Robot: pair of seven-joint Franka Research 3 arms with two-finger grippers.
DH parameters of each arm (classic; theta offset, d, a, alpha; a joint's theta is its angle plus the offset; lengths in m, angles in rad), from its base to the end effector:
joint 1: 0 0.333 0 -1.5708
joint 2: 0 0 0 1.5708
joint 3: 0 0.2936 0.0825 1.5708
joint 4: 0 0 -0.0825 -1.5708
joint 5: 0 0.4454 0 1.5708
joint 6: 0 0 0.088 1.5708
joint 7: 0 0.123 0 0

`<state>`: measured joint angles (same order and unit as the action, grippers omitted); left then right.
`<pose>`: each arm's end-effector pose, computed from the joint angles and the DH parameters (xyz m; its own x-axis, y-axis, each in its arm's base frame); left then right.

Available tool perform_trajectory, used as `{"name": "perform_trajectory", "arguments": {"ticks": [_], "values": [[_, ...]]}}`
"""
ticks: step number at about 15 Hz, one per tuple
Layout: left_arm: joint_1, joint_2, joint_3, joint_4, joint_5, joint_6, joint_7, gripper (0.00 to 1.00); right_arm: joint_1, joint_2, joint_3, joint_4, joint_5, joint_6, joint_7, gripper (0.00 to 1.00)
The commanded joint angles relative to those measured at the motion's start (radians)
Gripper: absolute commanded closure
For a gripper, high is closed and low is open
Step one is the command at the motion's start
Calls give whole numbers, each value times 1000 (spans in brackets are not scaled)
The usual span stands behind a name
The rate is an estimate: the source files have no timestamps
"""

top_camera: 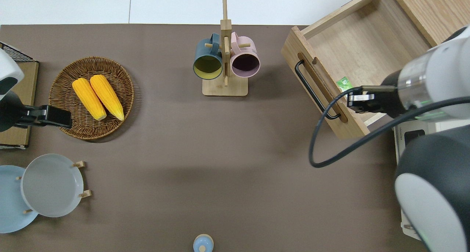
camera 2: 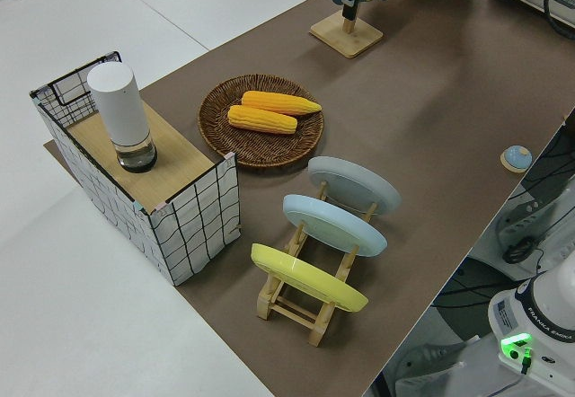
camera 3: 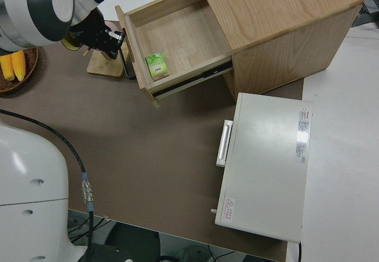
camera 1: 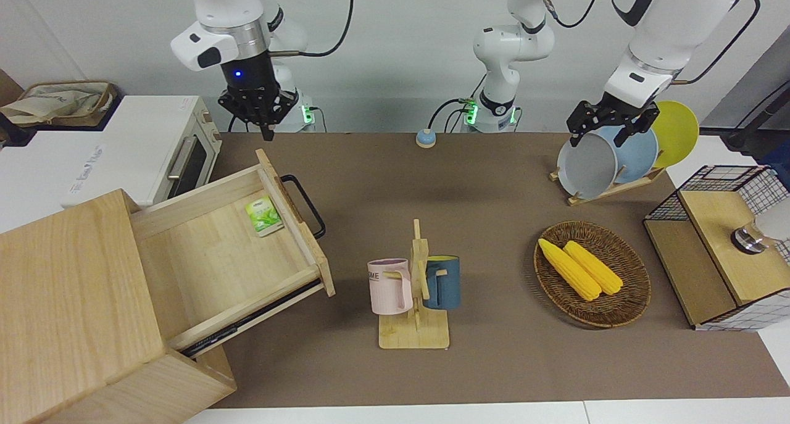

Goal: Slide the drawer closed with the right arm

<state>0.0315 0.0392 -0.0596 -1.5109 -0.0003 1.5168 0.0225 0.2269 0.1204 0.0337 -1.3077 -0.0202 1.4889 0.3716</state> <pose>0.6211 -0.0169 0.5890 0.9982 -0.0506 -0.0332 -0.0505 -0.9987 0.0034 0.6210 0.1614 0.6422 0.9916 -0.1134 0.0625 -0.1132 -0.9936 -0.0072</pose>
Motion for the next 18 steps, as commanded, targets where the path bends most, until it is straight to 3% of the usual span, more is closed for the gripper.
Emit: {"name": "perform_trajectory", "arguments": {"ticks": [1,6,9,18], "values": [[4,11,-6,26,17,-20,10,7,80,15,-2,8,-1,19,149,1000],[4,11,-6,24,17,-20,10,7,195,65,-2,8,-29,63,370,1000],[4,11,-6,26,17,-20,10,7,232,111,-3,8,-38,76,515,1000],[4,11,-6,24,17,-20,10,7,221,193,-8,2,34,76,961,1000]]}}
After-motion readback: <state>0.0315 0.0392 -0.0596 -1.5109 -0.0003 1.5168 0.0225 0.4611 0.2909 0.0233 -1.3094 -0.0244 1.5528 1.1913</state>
